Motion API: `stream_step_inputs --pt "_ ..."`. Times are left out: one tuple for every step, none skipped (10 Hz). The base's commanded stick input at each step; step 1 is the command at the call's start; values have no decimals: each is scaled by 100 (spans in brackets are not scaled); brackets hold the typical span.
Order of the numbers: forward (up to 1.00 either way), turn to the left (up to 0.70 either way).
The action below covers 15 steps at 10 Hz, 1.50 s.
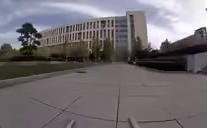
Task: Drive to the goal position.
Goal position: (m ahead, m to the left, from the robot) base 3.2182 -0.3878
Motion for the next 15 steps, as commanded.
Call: stream_step_inputs --pt "100 0" --pt "100 0" --pt "100 0" --pt "100 0" --pt "100 0" --pt "100 0" --pt "100 0" --pt "100 0" --pt "100 0" --pt "100 5" --pt "100 24" --pt "100 27" --pt "100 27" --pt "100 22" --pt "100 0"
